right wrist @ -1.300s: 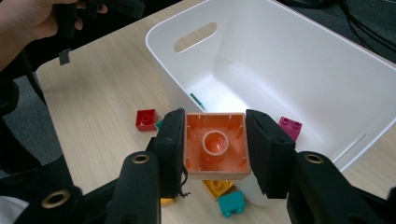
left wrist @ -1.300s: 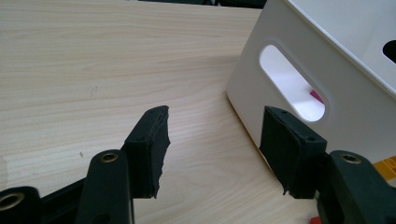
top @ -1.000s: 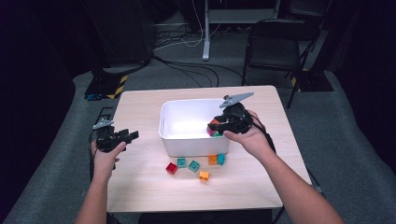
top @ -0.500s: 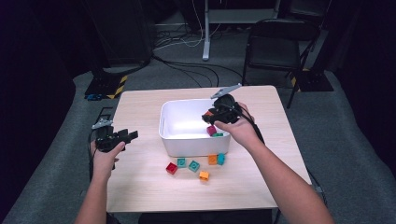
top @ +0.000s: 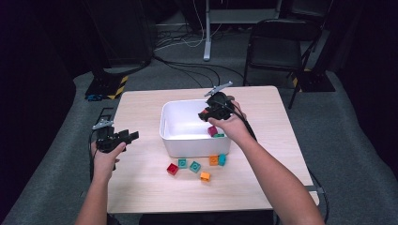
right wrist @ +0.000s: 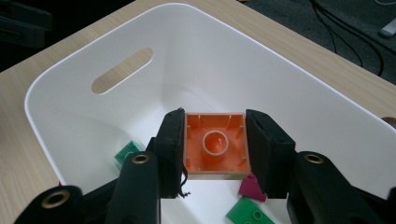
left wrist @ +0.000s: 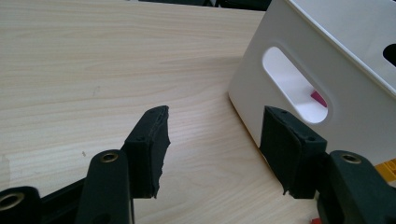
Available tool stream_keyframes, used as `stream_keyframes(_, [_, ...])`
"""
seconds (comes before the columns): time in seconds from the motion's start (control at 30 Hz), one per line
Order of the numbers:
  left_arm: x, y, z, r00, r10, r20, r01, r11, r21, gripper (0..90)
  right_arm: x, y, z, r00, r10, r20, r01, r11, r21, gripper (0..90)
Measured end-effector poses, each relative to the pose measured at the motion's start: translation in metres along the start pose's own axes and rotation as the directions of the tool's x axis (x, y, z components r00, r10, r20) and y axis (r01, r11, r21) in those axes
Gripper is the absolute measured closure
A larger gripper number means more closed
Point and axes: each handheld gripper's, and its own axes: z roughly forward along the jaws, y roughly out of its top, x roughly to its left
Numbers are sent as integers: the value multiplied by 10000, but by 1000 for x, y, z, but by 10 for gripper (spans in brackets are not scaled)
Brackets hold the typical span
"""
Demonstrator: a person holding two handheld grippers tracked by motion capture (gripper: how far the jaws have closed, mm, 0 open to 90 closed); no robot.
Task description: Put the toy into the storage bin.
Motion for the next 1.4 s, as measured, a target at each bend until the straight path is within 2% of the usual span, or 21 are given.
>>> stream_keyframes(0.3, [1, 0, -1, 10000, -16, 9, 16, 10000, -8, 415, 1, 4, 12, 9999, 154, 4, -155, 9995, 276, 575])
stream_keyframes(0.43, [1, 0, 0, 10000, -17, 7, 17, 10000, -8, 415, 3, 4, 12, 9999, 140, 43, -141, 9995, 287, 535])
stream_keyframes(0.57, [1, 0, 0, 10000, 7, 4, -7, 10000, 1, 415, 6, 3, 7, 9999, 126, 22, -126, 9998, 165, 536])
stream_keyframes(0.77, [1, -1, 1, 10000, 5, -32, -5, 10000, 50, 415, 13, 1, -7, 9999, -7, -146, 5, 10000, -92, 530])
stream_keyframes(1.03, [1, -1, 1, 10000, 19, -36, -19, 10000, 37, 415, 37, -3, -39, 9971, -653, -394, 626, 9958, -664, 524])
stream_keyframes(1.13, [1, -1, 1, 10000, -20, -47, 20, 10000, 42, 416, 46, -9, -53, 9941, -985, -454, 945, 9920, -837, 524])
stream_keyframes(1.27, [1, -1, 1, 10000, 22, -51, -21, 10000, 24, 416, 57, -21, -70, 9919, -1116, -606, 1048, 9889, -1056, 524])
stream_keyframes(1.4, [0, -1, 1, 10000, 16, -63, -16, 10000, 60, 416, 64, -30, -79, 9900, -1235, -675, 1147, 9860, -1213, 525])
